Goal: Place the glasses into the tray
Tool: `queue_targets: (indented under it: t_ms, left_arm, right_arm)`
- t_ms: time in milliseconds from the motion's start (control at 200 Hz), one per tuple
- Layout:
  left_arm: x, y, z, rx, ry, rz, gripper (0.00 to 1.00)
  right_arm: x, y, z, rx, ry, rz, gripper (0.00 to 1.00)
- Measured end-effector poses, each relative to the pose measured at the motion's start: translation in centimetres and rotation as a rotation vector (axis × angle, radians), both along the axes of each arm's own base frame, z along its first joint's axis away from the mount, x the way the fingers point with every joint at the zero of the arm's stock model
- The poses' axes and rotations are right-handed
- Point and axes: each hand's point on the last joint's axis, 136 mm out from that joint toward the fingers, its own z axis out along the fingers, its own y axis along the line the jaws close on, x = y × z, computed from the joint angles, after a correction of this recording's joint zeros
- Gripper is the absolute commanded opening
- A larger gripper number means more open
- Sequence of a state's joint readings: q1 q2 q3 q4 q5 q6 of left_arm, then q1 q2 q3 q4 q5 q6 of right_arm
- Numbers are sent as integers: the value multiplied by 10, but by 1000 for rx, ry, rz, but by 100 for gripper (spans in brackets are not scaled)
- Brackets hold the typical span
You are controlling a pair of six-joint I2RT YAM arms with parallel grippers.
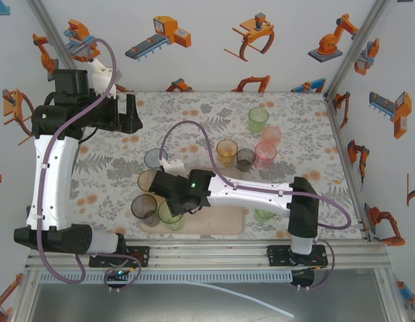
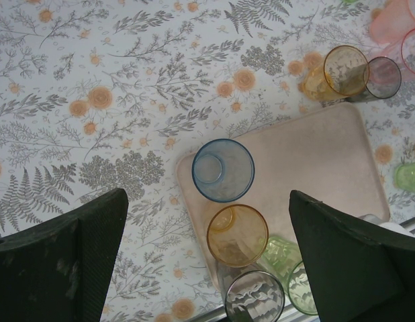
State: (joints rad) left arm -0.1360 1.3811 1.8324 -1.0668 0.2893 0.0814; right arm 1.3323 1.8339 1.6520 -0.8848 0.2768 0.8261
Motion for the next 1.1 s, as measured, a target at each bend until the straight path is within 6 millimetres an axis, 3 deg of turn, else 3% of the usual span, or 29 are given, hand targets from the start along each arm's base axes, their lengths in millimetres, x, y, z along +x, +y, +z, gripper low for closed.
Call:
queue_targets:
  t_ms: [165, 476, 616, 766, 941, 1102]
  left_arm:
    - [0, 0, 0, 0, 0, 0, 97]
    - [0, 0, 0, 0, -1, 1, 97]
    - [-2, 1, 2, 2, -6, -1, 97]
    - [-9, 1, 6, 14, -20, -17, 97]
    - [-26, -11, 3, -8, 14, -113, 97]
    - [-46, -31, -4, -5, 54, -250, 97]
  right_arm:
    - [0, -1, 8, 0, -9, 18, 49]
    - [5, 9, 49, 66, -40, 78, 49]
    - [15, 2, 66, 82, -56, 72, 49]
    - [42, -25, 99, 130, -82, -1, 49]
    - [100, -90, 140, 206, -124, -193, 52]
    - [140, -139, 146, 190, -155, -327, 55]
